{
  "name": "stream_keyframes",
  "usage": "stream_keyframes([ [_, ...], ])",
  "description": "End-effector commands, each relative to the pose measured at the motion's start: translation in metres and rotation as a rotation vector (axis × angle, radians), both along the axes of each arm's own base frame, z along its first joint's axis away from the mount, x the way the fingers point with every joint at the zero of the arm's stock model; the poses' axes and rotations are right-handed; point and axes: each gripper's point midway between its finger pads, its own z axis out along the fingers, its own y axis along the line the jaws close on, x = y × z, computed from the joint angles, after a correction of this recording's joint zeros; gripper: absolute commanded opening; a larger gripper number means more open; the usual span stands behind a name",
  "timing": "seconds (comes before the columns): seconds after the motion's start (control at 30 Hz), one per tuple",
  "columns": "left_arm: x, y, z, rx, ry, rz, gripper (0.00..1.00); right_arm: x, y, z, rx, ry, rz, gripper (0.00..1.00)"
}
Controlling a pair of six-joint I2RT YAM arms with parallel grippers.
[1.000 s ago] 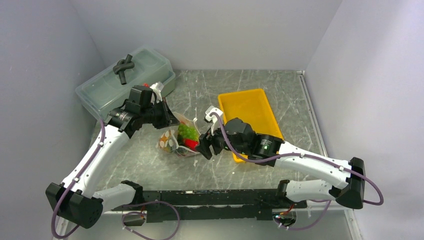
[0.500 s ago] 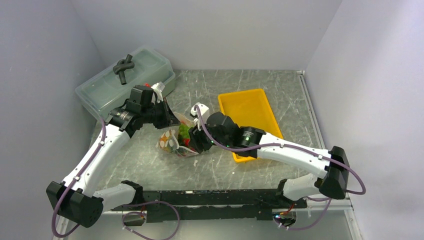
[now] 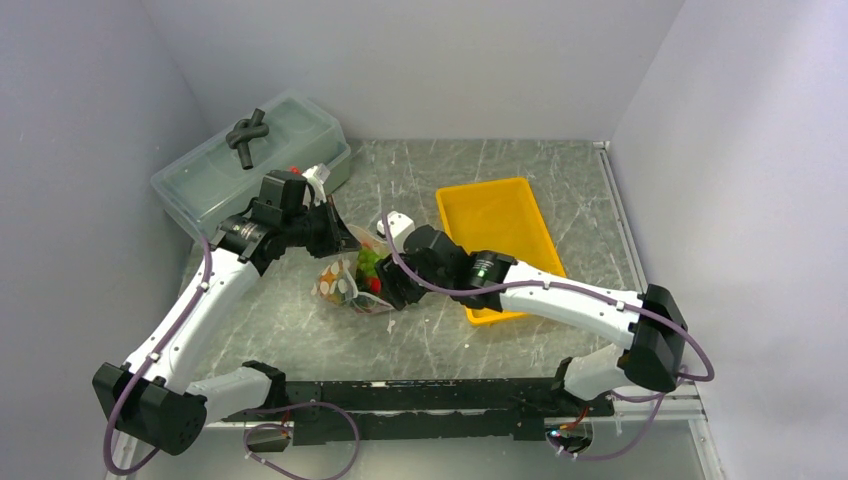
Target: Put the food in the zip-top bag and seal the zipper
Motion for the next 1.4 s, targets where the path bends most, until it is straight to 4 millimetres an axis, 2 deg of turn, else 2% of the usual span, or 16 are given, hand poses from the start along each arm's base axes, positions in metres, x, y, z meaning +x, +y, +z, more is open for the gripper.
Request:
stream_keyframes([
  [0.0, 0.006, -0.005, 0.01, -0.029, -0.053, -0.023, 0.0, -0.008, -0.008, 0.004, 0.013, 0.018, 0.009, 0.56],
  [0.13, 0.006, -0.006, 0.009, -0.034, -0.051, -0.022, 0.0, -0.015, -0.01, -0.006, -0.015, 0.05, 0.035, 0.55],
  [0.23, 0.006, -0.006, 0.01, -0.034, -0.053, -0.021, 0.0, -0.018, -0.01, -0.009, -0.018, 0.064, 0.049, 0.49],
  [0.37, 0.006, -0.005, 0.01, -0.03, -0.052, -0.02, 0.0, -0.019, -0.007, -0.007, -0.014, 0.064, 0.058, 0.29],
  [0.57, 0.006, -0.006, 0.008, -0.03, -0.049, -0.025, 0.0, -0.014, -0.006, 0.013, 0.012, 0.026, 0.05, 0.08],
  [0.73, 0.006, -0.006, 0.009, -0.03, -0.052, -0.029, 0.0, -0.007, -0.005, 0.035, 0.031, -0.02, 0.038, 0.0],
  [0.9, 0.006, -0.006, 0.01, -0.032, -0.054, -0.036, 0.0, 0.004, -0.004, 0.051, 0.047, -0.069, 0.003, 0.0],
  [1.0, 0.006, -0.008, 0.011, -0.037, -0.052, -0.04, 0.0, 0.01, 0.001, 0.051, 0.041, -0.077, -0.009, 0.0],
  [1.37, 0.005, -0.009, 0.014, -0.048, -0.054, -0.047, 0.0, 0.029, 0.027, 0.033, 0.026, -0.076, -0.022, 0.0],
])
